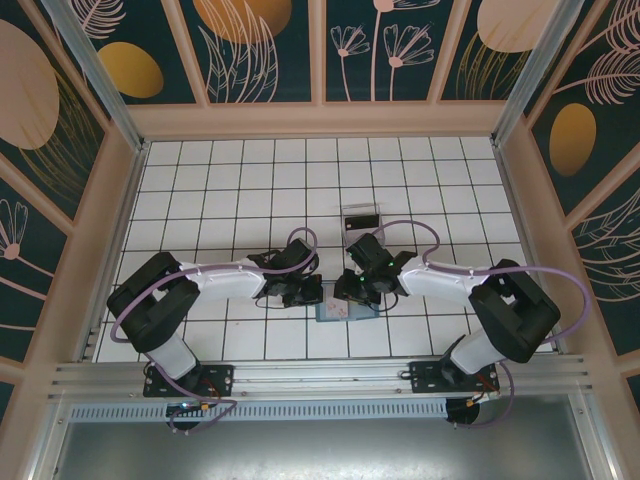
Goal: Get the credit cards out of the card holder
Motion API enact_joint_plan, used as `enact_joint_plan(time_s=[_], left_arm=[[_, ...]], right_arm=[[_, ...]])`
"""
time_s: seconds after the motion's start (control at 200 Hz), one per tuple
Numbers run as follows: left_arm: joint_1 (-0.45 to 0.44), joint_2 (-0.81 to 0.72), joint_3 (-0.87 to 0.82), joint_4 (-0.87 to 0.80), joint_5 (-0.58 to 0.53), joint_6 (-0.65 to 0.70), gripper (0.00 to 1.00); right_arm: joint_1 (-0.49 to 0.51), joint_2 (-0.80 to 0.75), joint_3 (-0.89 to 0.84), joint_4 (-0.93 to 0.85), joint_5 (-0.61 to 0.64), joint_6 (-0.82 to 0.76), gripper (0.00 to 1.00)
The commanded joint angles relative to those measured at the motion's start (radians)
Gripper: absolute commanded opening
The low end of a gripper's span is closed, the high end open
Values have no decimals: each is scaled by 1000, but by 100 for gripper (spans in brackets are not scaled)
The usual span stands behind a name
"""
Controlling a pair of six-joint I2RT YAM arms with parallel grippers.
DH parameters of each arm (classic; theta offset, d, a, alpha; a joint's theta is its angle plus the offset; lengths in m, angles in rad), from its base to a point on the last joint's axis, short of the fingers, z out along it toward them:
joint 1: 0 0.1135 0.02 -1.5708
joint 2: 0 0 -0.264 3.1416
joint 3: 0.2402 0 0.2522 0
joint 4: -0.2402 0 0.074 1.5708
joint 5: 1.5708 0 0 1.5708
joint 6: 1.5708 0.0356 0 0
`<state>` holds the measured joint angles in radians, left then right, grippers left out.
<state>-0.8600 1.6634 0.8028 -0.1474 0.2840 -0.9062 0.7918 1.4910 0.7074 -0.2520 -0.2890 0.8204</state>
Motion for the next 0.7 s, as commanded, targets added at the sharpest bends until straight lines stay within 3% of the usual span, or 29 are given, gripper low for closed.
enact_joint_plan(time_s=[0.0,0.696], left_arm=[[0,27,-10,-92,-51,19,0],[0,26,-4,-100,-52,16,0]], right_arm=[[-6,-3,-17,-20,16,0,31],[-8,-49,-37,-31,27,7,34]])
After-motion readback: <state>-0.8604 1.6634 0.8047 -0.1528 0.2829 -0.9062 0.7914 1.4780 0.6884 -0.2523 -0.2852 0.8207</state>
